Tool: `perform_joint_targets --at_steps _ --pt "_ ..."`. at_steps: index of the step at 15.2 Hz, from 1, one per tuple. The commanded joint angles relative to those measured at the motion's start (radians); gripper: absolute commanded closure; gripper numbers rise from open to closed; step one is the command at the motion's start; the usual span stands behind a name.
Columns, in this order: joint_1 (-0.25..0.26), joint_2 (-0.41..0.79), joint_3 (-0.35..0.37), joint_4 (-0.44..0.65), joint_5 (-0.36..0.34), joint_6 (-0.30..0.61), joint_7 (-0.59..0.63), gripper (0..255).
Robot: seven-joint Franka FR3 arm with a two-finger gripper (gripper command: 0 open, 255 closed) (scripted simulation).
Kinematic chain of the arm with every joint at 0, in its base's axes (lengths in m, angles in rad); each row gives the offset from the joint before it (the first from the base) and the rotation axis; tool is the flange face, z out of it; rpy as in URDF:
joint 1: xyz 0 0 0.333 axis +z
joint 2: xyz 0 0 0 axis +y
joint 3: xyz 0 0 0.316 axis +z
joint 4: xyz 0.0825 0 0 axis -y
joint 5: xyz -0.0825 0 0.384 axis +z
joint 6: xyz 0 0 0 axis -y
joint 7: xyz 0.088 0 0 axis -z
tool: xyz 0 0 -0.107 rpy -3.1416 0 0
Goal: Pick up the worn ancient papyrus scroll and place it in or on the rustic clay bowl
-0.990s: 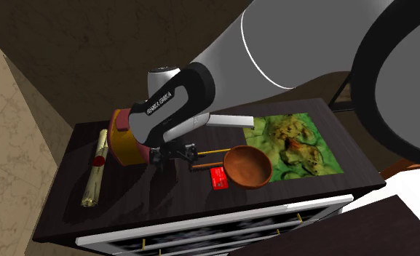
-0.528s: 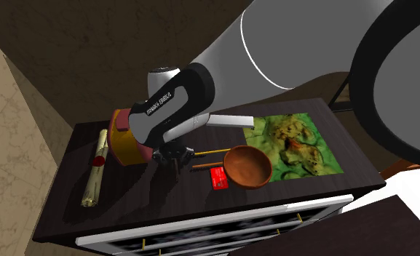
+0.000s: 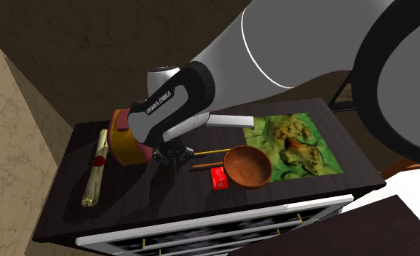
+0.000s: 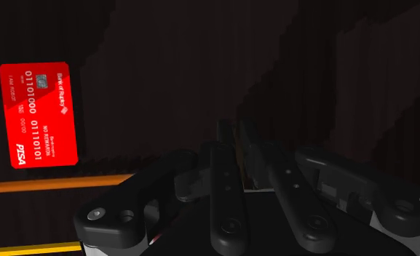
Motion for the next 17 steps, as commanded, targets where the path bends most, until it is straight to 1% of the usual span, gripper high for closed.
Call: perform_joint_targets --at_steps 1,17 --pt "-0.002 -0.017 0.002 -0.008 0.002 -0.009 0.001 255" --pt "-0.024 -0.183 0.027 -0.054 0.024 -0.127 0.014 255"
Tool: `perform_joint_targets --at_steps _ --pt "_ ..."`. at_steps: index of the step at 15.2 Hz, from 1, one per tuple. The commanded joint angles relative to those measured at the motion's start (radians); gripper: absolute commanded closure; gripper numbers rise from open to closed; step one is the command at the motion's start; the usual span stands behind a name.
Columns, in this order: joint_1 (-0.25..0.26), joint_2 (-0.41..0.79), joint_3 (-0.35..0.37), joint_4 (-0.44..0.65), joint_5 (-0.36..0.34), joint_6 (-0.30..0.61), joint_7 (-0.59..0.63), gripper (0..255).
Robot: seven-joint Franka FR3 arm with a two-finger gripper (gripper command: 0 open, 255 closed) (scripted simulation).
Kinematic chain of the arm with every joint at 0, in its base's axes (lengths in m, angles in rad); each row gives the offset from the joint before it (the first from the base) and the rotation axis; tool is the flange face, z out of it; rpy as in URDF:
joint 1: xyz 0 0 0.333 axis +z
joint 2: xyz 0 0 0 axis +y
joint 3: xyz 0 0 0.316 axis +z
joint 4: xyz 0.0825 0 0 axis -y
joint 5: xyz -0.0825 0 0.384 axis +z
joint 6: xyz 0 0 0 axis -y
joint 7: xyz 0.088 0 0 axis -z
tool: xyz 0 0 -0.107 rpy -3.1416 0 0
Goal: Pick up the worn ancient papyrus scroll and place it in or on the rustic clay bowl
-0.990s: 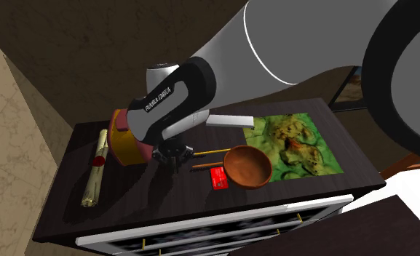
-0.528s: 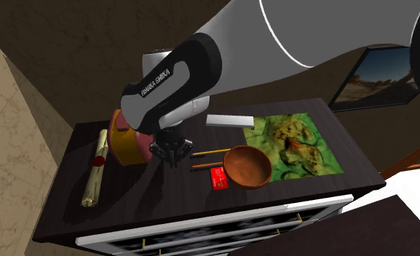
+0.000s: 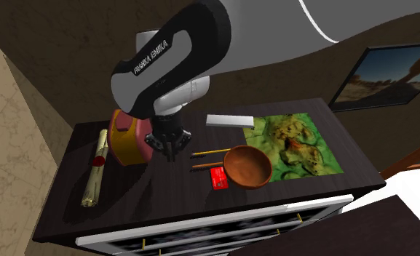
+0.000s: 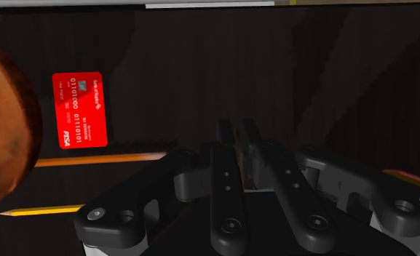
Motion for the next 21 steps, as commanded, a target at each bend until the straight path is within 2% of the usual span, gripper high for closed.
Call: perform_joint_targets --at_steps 1,11,21 --pt "-0.003 -0.018 0.003 -0.003 0.003 -0.015 0.001 255" --pt "-0.014 -0.103 0.015 0.000 0.017 -0.101 0.009 255" --pt "-0.161 -0.423 0.015 -0.461 0.093 0.021 -0.164 255"
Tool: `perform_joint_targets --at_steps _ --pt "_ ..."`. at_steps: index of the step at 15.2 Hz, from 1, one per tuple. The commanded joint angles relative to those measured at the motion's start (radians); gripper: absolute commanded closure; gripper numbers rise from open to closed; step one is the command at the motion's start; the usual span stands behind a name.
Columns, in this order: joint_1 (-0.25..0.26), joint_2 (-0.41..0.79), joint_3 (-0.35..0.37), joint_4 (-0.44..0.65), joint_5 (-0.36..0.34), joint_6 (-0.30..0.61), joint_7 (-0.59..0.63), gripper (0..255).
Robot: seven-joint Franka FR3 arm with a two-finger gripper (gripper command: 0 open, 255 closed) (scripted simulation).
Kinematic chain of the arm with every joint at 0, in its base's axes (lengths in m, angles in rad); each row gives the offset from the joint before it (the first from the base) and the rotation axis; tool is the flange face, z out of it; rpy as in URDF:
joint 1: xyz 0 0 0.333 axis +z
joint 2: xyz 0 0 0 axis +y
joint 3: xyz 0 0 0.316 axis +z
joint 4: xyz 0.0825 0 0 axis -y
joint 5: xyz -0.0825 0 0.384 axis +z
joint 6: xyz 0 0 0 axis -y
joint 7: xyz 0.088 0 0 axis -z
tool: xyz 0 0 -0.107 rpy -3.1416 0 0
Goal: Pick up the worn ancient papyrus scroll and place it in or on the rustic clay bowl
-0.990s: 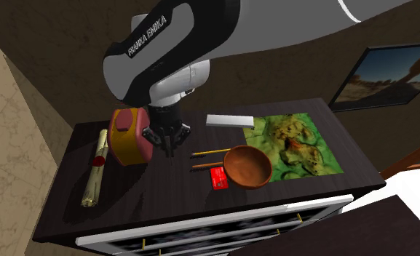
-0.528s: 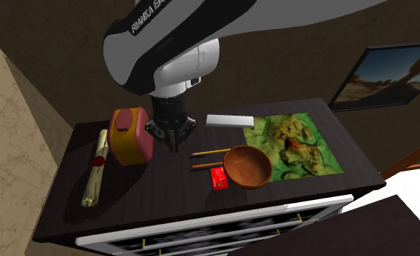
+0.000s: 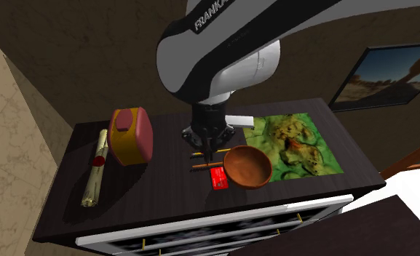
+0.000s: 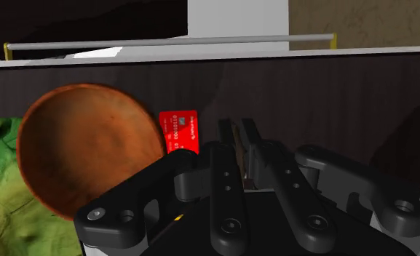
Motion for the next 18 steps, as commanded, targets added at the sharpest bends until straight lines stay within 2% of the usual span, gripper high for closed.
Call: perform_joint_targets --at_steps 1,10,18 --pt "-0.029 -0.062 -0.005 -0.076 0.015 0.009 -0.044 255" --pt "-0.134 -0.325 -0.065 -0.383 0.060 0.031 -0.244 255" --pt "-0.131 -0.224 -0.066 -0.398 0.049 0.147 -0.246 255"
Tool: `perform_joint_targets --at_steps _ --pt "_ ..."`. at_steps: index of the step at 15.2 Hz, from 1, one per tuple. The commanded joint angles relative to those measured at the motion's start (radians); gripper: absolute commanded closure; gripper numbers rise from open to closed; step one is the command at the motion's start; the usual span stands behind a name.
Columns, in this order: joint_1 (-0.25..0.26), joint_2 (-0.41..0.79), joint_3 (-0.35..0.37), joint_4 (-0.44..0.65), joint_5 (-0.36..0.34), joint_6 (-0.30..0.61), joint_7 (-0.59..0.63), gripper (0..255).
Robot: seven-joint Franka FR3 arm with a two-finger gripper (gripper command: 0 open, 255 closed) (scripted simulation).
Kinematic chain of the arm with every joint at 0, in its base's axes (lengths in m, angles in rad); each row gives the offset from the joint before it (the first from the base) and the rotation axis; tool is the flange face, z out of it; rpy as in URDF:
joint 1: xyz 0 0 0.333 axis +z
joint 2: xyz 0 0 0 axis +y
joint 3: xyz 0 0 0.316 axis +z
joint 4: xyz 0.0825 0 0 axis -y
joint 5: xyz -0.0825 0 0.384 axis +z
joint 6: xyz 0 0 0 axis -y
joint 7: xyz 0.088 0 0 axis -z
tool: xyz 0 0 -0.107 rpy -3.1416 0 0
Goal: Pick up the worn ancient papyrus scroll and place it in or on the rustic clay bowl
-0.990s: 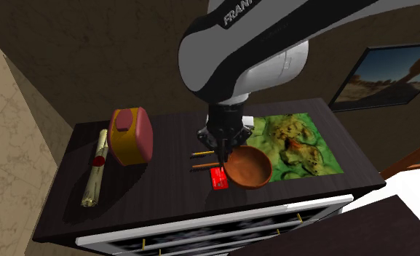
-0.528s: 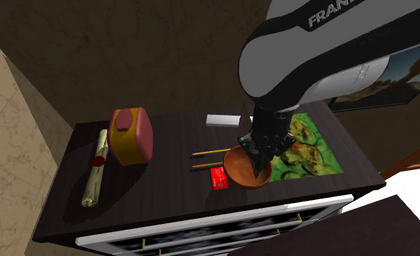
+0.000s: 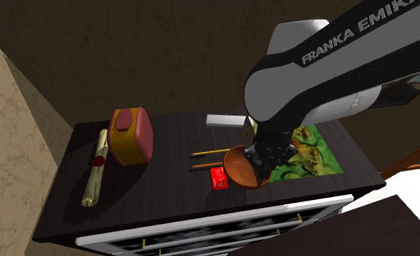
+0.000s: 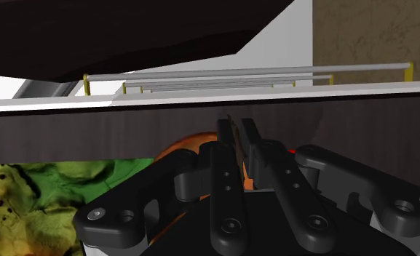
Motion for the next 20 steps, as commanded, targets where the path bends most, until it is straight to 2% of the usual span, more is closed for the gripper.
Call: perform_joint_targets --at_steps 1,10,18,19,20 --pt "0.001 0.027 0.000 -0.001 -0.003 0.028 0.001 255" --pt "0.007 0.154 -0.008 0.002 -0.022 0.152 0.002 255" --pt "0.007 0.154 -0.008 0.002 -0.022 0.152 0.002 255" --pt "0.007 0.155 -0.008 0.002 -0.022 0.152 0.002 0" --pt "0.007 0.154 -0.008 0.002 -0.022 0.152 0.002 0"
